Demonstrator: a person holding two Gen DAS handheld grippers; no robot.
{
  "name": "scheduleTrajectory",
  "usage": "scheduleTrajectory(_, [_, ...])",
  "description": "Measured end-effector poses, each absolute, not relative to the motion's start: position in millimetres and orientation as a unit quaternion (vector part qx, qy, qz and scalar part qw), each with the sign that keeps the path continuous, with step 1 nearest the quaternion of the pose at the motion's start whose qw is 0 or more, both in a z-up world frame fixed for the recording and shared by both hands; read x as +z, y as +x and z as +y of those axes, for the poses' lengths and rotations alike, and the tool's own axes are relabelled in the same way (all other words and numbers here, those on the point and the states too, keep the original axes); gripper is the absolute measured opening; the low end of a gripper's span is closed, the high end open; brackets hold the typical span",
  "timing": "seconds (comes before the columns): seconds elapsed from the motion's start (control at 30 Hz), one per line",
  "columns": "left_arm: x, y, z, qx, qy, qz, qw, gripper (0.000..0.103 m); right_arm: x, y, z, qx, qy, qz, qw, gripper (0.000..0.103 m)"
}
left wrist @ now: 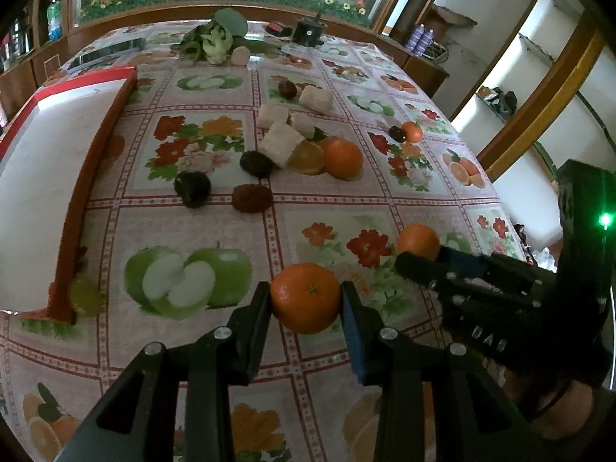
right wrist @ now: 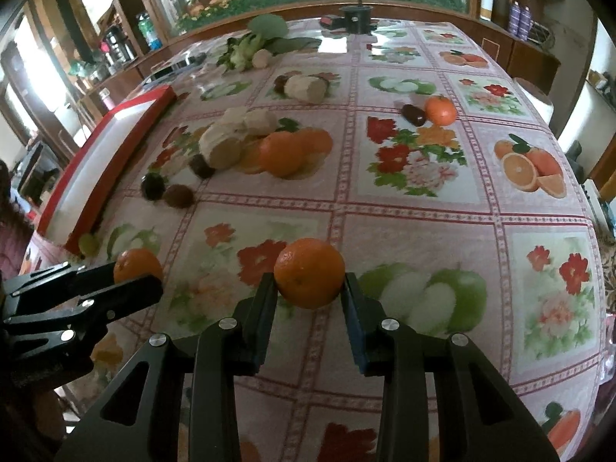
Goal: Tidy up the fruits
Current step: 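Grasp an orange with the left gripper while the right gripper carries its orange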
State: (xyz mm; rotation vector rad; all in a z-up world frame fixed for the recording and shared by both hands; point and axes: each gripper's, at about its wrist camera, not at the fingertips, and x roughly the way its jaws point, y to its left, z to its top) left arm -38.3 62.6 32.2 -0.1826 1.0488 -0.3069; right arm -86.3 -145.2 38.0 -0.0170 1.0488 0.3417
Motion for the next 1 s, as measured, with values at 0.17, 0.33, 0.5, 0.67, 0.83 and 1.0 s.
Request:
scheduleTrajectory(0.17, [39.9, -44.5, 72.8, -0.143, -0.085, 0.485, 0.859, 0.038, 39.4, -93.4, -121.9, 0.174, -0.028, 0.498, 0.849, 0.033])
scheduleTrajectory(0.33, [47.9, -51.0, 92.5, -0.133, -0.088, 0.470, 0.868, 0.038, 44.8, -97.0, -94.5, 0.190, -0.046, 0.493, 0.848, 0.033])
scheduleTrajectory(0.5, [54.3, -55.1, 126.1, -0.107, -0.104, 0.459, 0.876, 0.038, 53.7, -95.4, -62.5, 0.215, -0.059, 0.486, 0.845, 0.033])
scheduleTrajectory(0.67, [58.3, -55.9, 172.0, -0.065, -0.127, 0.451, 0.881, 0.038, 61.5, -91.6, -17.7, 0.252, -0.076, 0.481, 0.836, 0.033])
scheduleTrajectory(0.83, [60.1, -53.7, 223.6, -0.012, -0.138, 0.441, 0.887, 0.038, 71.1, -84.5, 35.1, 0.295, -0.089, 0.473, 0.825, 0.033])
scheduleTrajectory(1.0, [58.0, -50.0, 275.1, 0.040, -0.158, 0.432, 0.887, 0.039, 76.9, -78.2, 88.6, 0.329, -0.108, 0.468, 0.813, 0.033])
